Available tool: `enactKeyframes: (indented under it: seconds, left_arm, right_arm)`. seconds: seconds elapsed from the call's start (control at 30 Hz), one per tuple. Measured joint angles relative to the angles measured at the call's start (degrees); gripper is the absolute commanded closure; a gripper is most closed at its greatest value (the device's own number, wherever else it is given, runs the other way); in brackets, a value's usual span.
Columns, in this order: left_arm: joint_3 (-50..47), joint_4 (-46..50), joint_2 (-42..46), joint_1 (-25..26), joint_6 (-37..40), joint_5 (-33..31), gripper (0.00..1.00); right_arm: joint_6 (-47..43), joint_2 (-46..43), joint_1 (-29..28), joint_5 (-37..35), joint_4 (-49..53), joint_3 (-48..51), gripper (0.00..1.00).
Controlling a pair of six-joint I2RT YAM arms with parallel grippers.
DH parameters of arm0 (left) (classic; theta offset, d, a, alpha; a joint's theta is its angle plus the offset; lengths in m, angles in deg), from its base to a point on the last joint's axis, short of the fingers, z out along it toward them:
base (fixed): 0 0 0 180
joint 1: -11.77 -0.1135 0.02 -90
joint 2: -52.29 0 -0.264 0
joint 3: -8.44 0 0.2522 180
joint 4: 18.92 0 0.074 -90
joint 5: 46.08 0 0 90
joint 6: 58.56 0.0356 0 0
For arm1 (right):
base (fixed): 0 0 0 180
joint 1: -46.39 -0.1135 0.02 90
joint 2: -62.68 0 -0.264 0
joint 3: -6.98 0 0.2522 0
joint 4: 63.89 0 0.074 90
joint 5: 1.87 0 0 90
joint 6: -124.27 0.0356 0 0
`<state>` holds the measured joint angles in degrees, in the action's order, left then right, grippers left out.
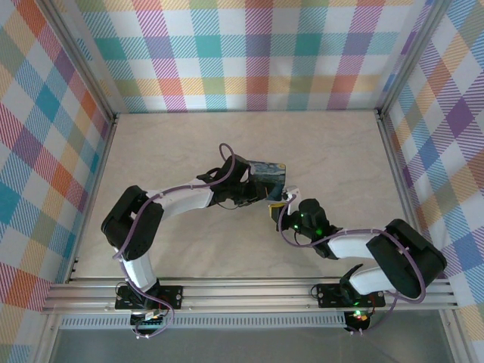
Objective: Unlock the padlock with the key
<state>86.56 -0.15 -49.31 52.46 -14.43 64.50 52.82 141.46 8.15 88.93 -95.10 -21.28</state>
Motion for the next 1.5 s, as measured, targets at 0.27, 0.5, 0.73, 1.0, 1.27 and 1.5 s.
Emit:
enactKeyframes:
  seconds: [0.27, 0.5, 0.73, 1.0, 1.27, 1.5]
  left_arm:
    - [0.0, 0.96, 1.03, -0.39, 0.0, -0.02, 1.0]
    - [0.0, 1.09, 1.4, -0.39, 0.0, 0.0, 1.0]
    - [0.0, 1.09, 1.4, -0.39, 0.0, 0.0, 1.0]
    - [0.0, 1.31, 1.68, -0.39, 0.0, -0.02, 1.0]
    - [0.0, 2.25, 1.7, -0.39, 0.02, -0.02, 1.0]
    - [0.0, 2.38, 1.73, -0.39, 0.02, -0.02, 1.0]
  right_arm:
    - [-0.46, 2.1, 0.0, -0.37, -2.19, 0.2, 0.98]
    - [-0.66, 3.61, 0.0, -0.17, -4.28, 0.2, 0.98]
    - [-0.63, 3.8, 0.07, -0.17, -6.05, 0.2, 0.98]
    - [-0.63, 4.28, 0.39, 0.11, -6.93, 0.15, 0.98]
    - [-0.63, 4.46, 0.39, 0.79, -8.07, 0.07, 0.98]
    - [-0.61, 5.18, 0.72, 1.4, -9.01, -0.17, 0.98]
